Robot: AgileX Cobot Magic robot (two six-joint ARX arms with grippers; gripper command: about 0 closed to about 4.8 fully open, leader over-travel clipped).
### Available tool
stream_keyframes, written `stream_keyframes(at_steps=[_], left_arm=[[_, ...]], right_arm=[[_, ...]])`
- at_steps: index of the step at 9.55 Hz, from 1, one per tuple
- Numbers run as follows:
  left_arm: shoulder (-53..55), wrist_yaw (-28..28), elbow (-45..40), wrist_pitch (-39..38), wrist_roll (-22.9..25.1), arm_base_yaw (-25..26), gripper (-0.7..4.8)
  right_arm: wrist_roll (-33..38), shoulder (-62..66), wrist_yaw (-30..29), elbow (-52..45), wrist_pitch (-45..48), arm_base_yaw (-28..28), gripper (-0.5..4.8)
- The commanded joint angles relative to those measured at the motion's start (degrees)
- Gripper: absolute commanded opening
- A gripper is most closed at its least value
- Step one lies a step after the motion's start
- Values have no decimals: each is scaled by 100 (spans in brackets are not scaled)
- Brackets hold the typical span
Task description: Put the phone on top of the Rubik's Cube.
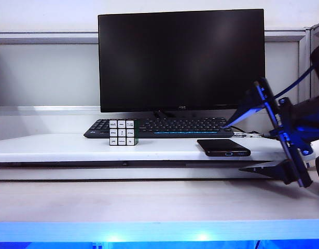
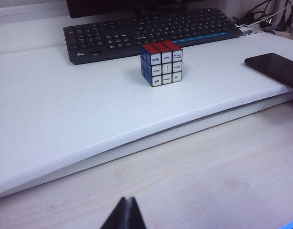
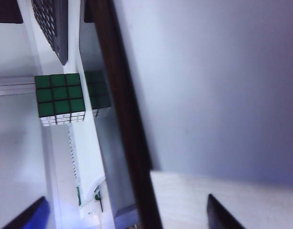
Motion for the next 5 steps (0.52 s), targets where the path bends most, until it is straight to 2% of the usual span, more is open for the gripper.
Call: stream_keyframes(at_steps=[1,2,4,5], left_arm=[[2,52,-7,-101,17,4,-6],[2,39,-9,-101,20,4,-6],[2,37,-9,-101,20,4,-6],[2,37,-9,-101,20,4,-6]], right_arm=[[-2,0,31,24,79,35,322],[-2,0,28,24,79,35,322],[0,0,7,24,74,37,238],[0,0,0,24,74,39,215]])
